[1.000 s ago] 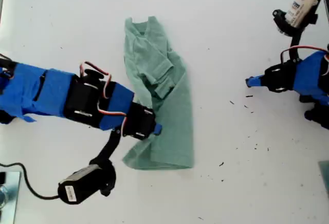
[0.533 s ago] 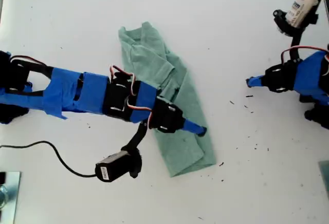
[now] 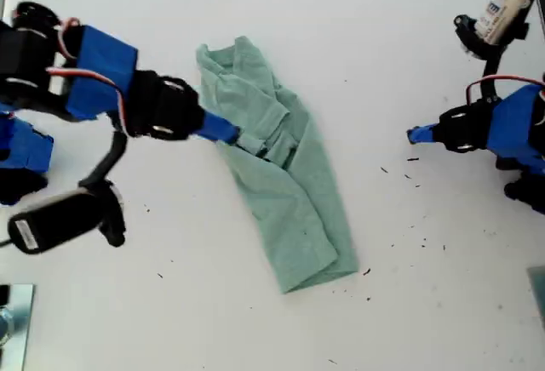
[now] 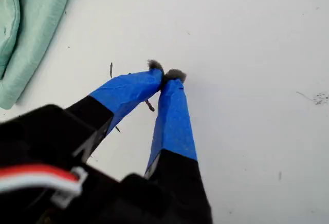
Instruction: Fold t shirt
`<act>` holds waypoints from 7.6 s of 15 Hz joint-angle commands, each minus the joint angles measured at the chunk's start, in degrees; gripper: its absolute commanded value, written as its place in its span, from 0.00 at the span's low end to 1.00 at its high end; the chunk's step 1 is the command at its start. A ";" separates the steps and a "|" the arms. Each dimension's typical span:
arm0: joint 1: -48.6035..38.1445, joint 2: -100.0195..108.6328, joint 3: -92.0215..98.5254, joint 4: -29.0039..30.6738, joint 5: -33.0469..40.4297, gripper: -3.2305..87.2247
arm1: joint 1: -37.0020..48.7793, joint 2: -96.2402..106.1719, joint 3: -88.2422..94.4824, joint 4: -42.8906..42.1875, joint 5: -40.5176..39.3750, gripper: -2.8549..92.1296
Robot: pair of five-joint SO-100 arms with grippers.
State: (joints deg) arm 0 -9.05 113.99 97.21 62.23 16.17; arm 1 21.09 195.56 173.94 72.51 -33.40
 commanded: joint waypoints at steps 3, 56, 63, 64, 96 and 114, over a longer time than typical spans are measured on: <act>-3.08 43.68 54.49 -8.53 -9.67 0.03 | 0.18 0.53 2.72 0.70 0.35 0.06; 21.09 -38.94 -43.07 2.72 4.57 0.03 | -32.96 -97.12 -110.13 8.70 -1.58 0.02; 2.90 -22.24 -18.90 5.10 2.37 0.23 | -6.06 -97.21 -90.88 -13.18 -4.92 0.36; -0.18 -13.01 -8.53 0.79 0.70 0.30 | -2.46 -96.86 -89.21 -14.59 -4.66 0.43; -9.58 92.55 88.68 -5.10 0.09 0.03 | -17.58 -50.01 -56.87 -2.72 -2.99 0.06; -8.79 92.55 88.68 -5.01 -0.26 0.03 | 27.33 -120.94 -129.81 -10.37 -33.93 0.06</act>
State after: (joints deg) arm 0 -18.37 206.10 185.19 57.66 16.00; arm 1 41.57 66.97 48.78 65.30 -67.32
